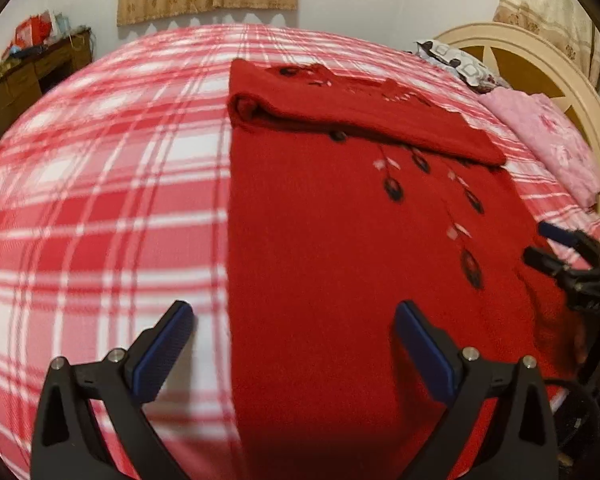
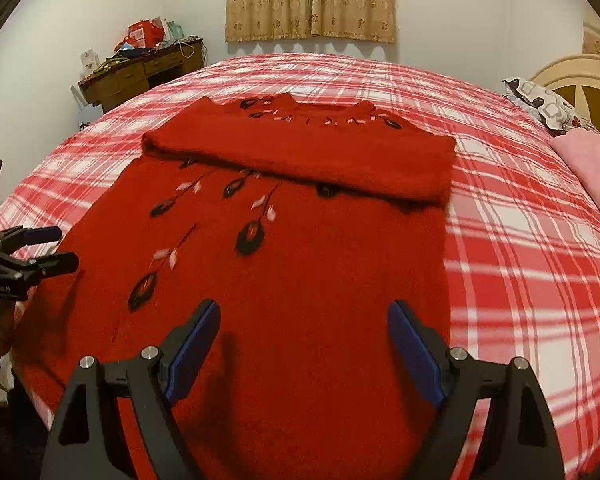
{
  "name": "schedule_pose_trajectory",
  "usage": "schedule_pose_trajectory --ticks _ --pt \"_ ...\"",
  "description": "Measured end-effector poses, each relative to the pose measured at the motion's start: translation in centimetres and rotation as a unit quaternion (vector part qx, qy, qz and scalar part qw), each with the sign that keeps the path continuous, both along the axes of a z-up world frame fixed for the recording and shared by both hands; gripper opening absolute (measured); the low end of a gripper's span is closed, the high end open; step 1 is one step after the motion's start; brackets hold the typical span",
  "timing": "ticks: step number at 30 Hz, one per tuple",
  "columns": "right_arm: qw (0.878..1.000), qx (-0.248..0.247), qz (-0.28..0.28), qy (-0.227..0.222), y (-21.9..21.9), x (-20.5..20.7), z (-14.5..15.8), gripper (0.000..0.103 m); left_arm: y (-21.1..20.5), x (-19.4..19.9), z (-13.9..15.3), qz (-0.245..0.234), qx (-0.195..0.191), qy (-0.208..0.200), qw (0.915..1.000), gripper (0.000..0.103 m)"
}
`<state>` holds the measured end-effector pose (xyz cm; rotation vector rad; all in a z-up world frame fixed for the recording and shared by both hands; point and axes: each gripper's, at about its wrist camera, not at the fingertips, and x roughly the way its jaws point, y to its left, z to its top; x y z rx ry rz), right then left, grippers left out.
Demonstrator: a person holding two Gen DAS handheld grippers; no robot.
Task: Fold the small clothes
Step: 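Move both open grippers toward the hem of the red sweater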
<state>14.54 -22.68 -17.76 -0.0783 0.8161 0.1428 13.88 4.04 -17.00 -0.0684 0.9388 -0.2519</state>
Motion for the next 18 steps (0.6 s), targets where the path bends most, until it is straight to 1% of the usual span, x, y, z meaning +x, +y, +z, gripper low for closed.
schedule_pose_trajectory --ticks 2,6,9,12,13,15,18 --pt "1.0 0.001 0.002 0.006 0.0 -1.2 -0.5 0.086 -0.3 -1.4 -0.1 -0.004 -0.003 0.006 1.0 0.102" --pt "1.0 0.007 -0.001 0.019 0.0 -3.0 -1.3 0.086 -0.9 -4.2 -0.5 -0.017 0.01 0.009 0.9998 0.098" --pt "1.0 0.003 -0.004 0.017 -0.1 -4.3 -1.5 0.086 -0.4 -5.5 -0.8 -0.018 0.009 0.018 0.9996 0.097" --pt "1.0 0.006 -0.007 0.018 -0.2 -5.3 -1.7 0.086 0.3 -6.3 -0.8 -0.018 0.006 0.023 0.9996 0.092" --pt "1.0 0.006 -0.009 0.018 -0.2 -5.6 -1.7 0.086 0.4 -6.5 -0.8 -0.017 0.003 0.024 0.9996 0.089" --pt "1.0 0.008 -0.013 0.017 -0.2 -6.3 -1.7 0.086 1.0 -7.0 -0.7 -0.016 -0.016 0.027 0.9994 0.087" --pt "1.0 0.007 -0.012 0.015 0.0 -7.1 -1.6 0.086 1.4 -7.4 -0.9 -0.018 -0.034 0.034 0.9987 0.086"
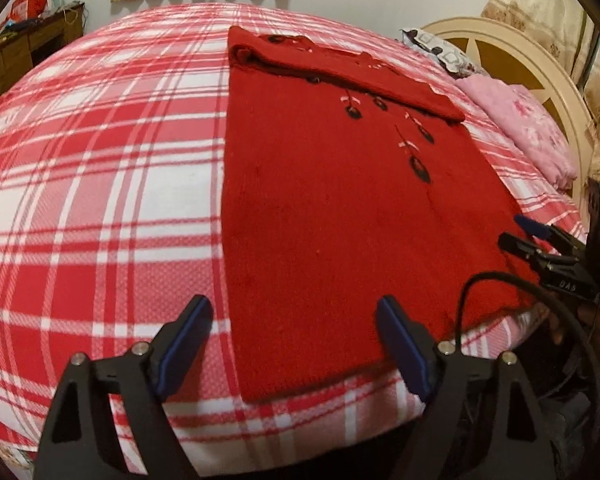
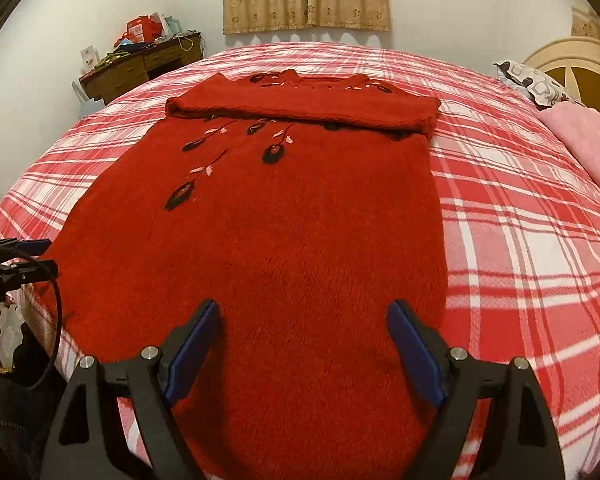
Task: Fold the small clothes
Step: 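Move both open grippers toward the hem of the red sweater, then close the left gripper on the sweater hem while the right gripper closes on the hem too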
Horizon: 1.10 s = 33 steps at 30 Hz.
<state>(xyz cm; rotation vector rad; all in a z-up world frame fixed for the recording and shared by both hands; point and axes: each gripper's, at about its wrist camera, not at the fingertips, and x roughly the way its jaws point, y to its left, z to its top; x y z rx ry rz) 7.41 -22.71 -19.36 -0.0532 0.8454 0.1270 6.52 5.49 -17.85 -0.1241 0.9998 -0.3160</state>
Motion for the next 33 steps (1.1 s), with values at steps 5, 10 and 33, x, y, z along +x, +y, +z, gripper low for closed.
schedule_pose_trajectory --ticks 5,10,33 --pt "1.0 0.003 -0.004 0.002 -0.2 -1.2 0.3 0.086 0.6 -0.5 0.0 -0.003 -0.04 0.014 0.9991 0.072" --pt "1.0 0.008 -0.016 0.001 -1.1 -2.5 0.6 0.086 0.4 -0.8 -0.1 -0.008 -0.041 0.02 0.9989 0.061" --pt "0.994 0.071 -0.066 0.044 -5.3 -6.4 0.6 0.086 1.2 -1.0 0.4 -0.006 -0.063 0.01 0.998 0.015"
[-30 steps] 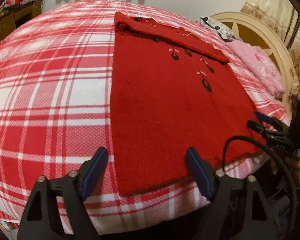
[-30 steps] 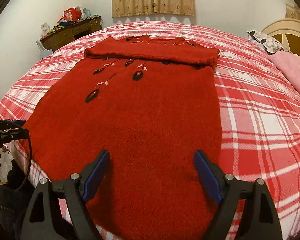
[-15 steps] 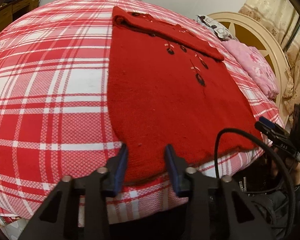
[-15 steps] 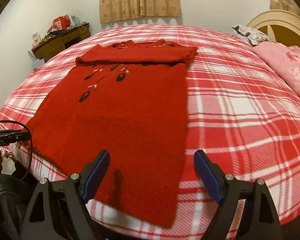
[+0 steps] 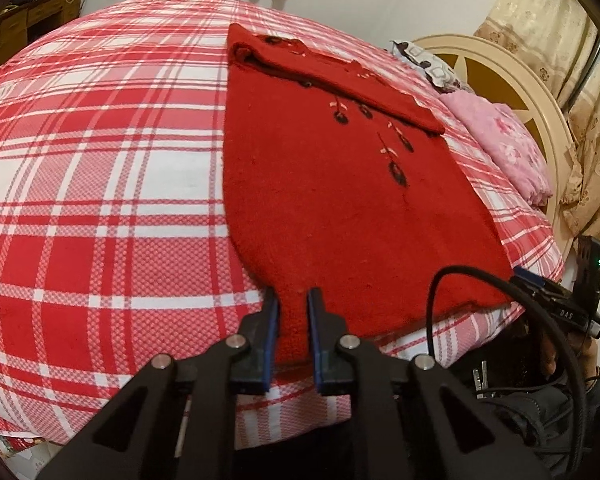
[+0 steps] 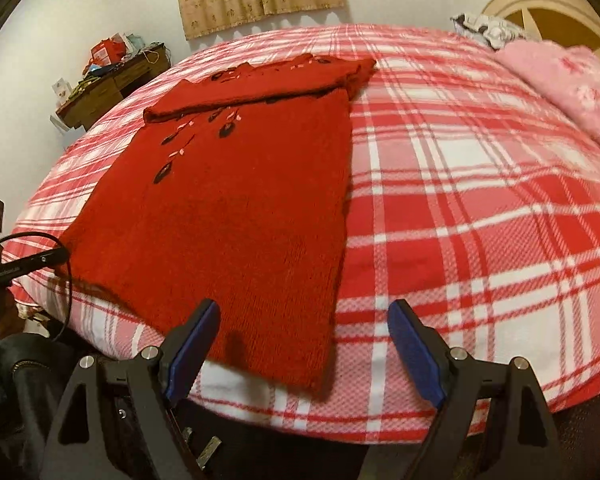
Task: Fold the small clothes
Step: 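Close the left gripper on the sweater hem while the right gripper closes on the hem too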
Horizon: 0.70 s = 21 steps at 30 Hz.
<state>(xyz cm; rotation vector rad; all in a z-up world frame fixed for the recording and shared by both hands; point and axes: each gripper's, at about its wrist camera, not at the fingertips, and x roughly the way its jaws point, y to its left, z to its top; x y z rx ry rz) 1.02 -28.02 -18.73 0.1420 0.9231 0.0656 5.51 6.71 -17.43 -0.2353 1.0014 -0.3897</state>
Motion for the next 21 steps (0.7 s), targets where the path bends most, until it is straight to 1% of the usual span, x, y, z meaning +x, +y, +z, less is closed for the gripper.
schedule_pose_trajectory --ticks 2,4,6,8,9,10,13,15,18,21 --pt "1.0 0.012 0.0 0.006 0.0 -0.1 -0.2 0.076 0.1 0.0 -0.1 -0.001 -0.004 0.004 1.0 0.015" --pt "1.0 0.024 0.004 0.015 0.0 -0.1 -0.4 0.046 0.2 0.1 -0.2 0.001 -0.009 0.007 0.9999 0.015" --pt "0.999 0.042 0.006 0.022 -0.1 -0.1 -0.7 0.034 0.4 0.1 -0.3 0.004 -0.015 0.01 0.9998 0.015" --pt "0.997 0.069 0.01 0.031 -0.3 0.0 -1.1 0.03 0.5 0.1 -0.3 0.003 -0.017 0.009 0.9998 0.015" --pt "0.996 0.079 0.011 0.031 -0.4 -0.1 -1.2 0.02 0.5 0.1 -0.2 0.002 -0.016 0.006 0.9998 0.012" --pt "0.995 0.09 0.014 0.03 -0.4 -0.1 -1.3 0.006 0.4 0.0 -0.1 0.001 -0.016 0.002 0.9999 0.011" --pt "0.992 0.126 0.012 0.008 -1.1 -0.4 -1.0 0.006 0.6 0.1 0.7 -0.003 -0.017 -0.02 0.9997 0.01" --pt "0.988 0.155 0.007 -0.025 -2.0 -0.8 0.2 0.006 0.8 0.2 1.6 -0.003 -0.019 -0.039 0.9991 0.01" --pt "0.984 0.16 -0.001 -0.077 -2.6 -1.0 2.5 0.006 0.9 0.9 2.6 0.0 -0.02 -0.059 0.998 0.009" --pt "0.979 0.167 -0.009 -0.113 -3.1 -0.7 4.2 0.006 1.1 1.9 3.7 0.002 -0.024 -0.076 0.9969 0.009"
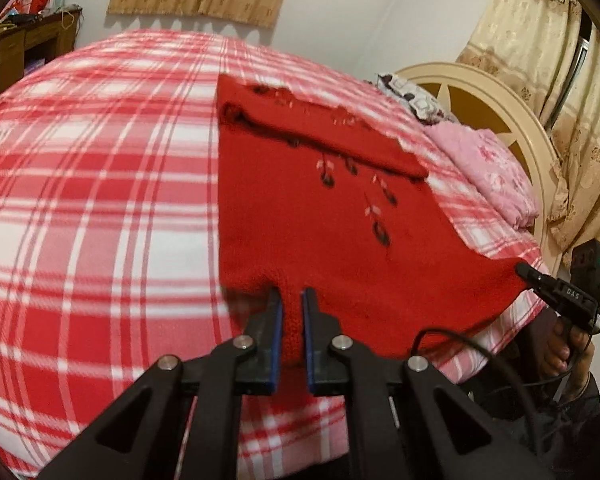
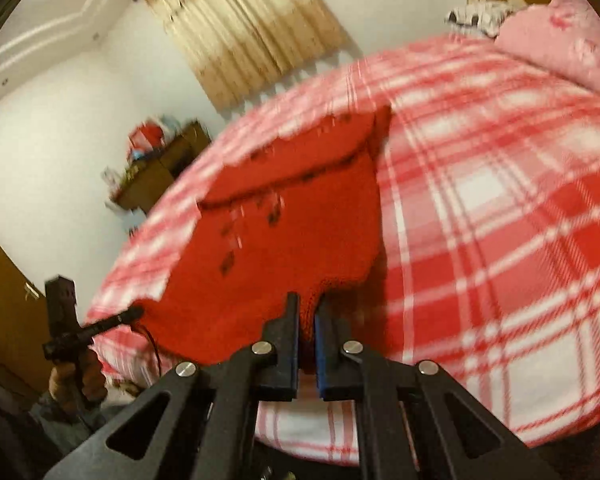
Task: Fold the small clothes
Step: 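Close the left gripper on the sweater hem while the right gripper closes on the hem too, then lift the hem with both grippers and fold it over onto the collar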
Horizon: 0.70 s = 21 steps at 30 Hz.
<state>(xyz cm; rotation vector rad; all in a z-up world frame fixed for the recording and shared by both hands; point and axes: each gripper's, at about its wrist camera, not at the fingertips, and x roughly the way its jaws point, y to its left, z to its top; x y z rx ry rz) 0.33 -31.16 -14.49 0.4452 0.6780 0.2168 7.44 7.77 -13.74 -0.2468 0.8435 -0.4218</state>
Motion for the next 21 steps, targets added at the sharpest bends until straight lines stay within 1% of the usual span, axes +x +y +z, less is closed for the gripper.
schedule_pose_trajectory --ticks 3,6,10,15,21 --pt "1.0 -0.003 -0.003 -0.019 0.0 0.6 1.2 0.006 -0.2 0.8 1.0 0.0 -0.002 -0.021 0.9998 0.009" --pt "0.999 -0.005 -0.005 -0.032 -0.1 1.6 2.1 0.006 -0.3 1.6 1.6 0.0 -0.005 -0.032 0.9995 0.009" --pt "0.999 -0.002 -0.007 -0.039 -0.4 2.6 2.8 0.006 -0.4 2.9 2.3 0.003 -0.009 -0.043 0.999 0.009" --pt "0.998 -0.001 -0.01 -0.061 -0.7 3.8 4.2 0.006 -0.2 4.3 3.9 0.01 -0.027 -0.06 0.9978 0.009" --pt "0.996 -0.004 -0.01 -0.09 -0.9 5.2 6.2 0.006 0.0 5.7 5.7 0.016 -0.036 -0.089 0.9952 0.008"
